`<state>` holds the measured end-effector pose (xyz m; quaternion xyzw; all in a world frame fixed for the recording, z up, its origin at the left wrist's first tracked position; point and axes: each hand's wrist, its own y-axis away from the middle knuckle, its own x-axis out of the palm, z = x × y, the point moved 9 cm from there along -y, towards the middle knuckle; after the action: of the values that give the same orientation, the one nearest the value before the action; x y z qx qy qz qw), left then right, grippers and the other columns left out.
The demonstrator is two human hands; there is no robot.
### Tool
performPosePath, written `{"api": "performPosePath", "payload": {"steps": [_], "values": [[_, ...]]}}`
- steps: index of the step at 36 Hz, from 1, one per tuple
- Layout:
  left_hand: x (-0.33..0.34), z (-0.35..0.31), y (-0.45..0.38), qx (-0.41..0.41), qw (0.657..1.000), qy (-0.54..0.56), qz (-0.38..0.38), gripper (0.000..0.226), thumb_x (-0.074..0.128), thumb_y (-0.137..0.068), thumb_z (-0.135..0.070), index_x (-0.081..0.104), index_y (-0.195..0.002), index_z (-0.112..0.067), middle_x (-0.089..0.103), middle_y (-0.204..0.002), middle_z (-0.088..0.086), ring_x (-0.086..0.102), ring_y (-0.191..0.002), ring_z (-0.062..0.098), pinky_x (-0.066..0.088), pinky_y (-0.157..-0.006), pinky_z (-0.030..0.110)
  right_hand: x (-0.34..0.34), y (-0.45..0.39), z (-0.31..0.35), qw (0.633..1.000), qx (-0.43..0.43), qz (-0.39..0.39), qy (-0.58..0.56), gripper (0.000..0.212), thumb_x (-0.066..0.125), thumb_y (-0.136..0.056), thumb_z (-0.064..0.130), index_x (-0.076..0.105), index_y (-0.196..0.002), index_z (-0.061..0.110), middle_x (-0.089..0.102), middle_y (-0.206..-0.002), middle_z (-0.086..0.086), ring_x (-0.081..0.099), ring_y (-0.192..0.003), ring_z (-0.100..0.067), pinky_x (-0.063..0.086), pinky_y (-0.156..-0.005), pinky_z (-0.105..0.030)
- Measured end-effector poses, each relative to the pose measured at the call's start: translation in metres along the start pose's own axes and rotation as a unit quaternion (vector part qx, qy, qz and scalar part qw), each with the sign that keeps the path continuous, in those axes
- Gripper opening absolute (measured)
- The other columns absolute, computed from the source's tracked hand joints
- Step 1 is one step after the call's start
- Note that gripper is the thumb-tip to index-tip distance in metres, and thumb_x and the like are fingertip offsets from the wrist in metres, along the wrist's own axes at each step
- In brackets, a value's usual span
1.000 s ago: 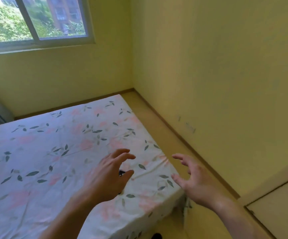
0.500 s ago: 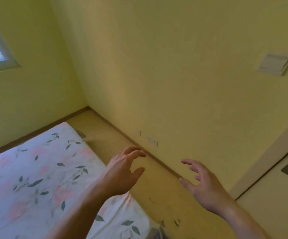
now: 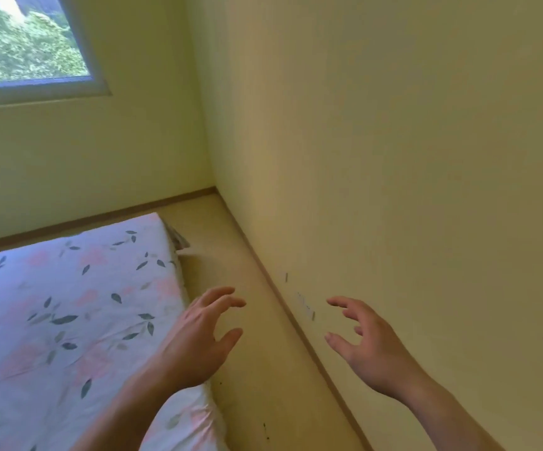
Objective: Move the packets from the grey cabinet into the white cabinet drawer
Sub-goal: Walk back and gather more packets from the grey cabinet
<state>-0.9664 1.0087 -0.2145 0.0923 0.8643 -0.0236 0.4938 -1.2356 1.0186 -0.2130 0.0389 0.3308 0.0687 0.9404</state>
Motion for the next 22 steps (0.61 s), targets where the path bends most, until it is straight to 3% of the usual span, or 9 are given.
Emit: {"api": "performPosePath", "payload": {"steps": [5,11,15,22], "values": [[-0.023,0.048,-0.042,-0.073,0.997,-0.001,-0.041,0.041,0.06,-0.095,-0.048,0.047,-0.133,-0.05,0.029,-0.154,-0.026,0.038,-0.141,0.008,0.035,-0.118,0.036,0.019,-0.097,0.033,0.996,-0.054,0.069,0.0,0.046,0.068,-0.093,0.035,0.045,-0.13,0.05,0.039,-0.12,0.038,0.043,-0.119,0.001,0.035,-0.101,-0.019],[-0.054,0.109,-0.115,-0.135,0.987,0.003,-0.09,0.039,0.06,-0.094,-0.05,0.046,-0.131,-0.052,0.029,-0.154,-0.027,0.045,-0.134,0.008,0.044,-0.112,0.035,0.041,-0.221,0.074,0.986,-0.123,0.111,0.022,0.049,0.069,-0.092,0.035,0.046,-0.135,0.047,0.037,-0.122,0.046,0.04,-0.113,0.022,0.033,-0.107,-0.015],[-0.081,0.144,-0.174,-0.167,0.981,0.006,-0.102,0.039,0.059,-0.095,-0.049,0.047,-0.133,-0.049,0.029,-0.155,-0.025,0.039,-0.14,0.008,0.036,-0.116,0.034,0.059,-0.312,0.098,0.982,-0.137,0.124,0.026,0.05,0.07,-0.091,0.034,0.049,-0.134,0.045,0.041,-0.125,0.041,0.043,-0.117,0.018,0.036,-0.107,-0.016],[-0.144,0.197,-0.278,-0.188,0.975,0.0,-0.115,0.039,0.06,-0.096,-0.045,0.049,-0.134,-0.047,0.032,-0.155,-0.023,0.038,-0.141,0.01,0.036,-0.118,0.037,0.094,-0.445,0.146,0.975,-0.156,0.157,0.015,0.05,0.072,-0.09,0.034,0.049,-0.132,0.047,0.041,-0.121,0.04,0.047,-0.118,0.007,0.036,-0.099,-0.012]]}}
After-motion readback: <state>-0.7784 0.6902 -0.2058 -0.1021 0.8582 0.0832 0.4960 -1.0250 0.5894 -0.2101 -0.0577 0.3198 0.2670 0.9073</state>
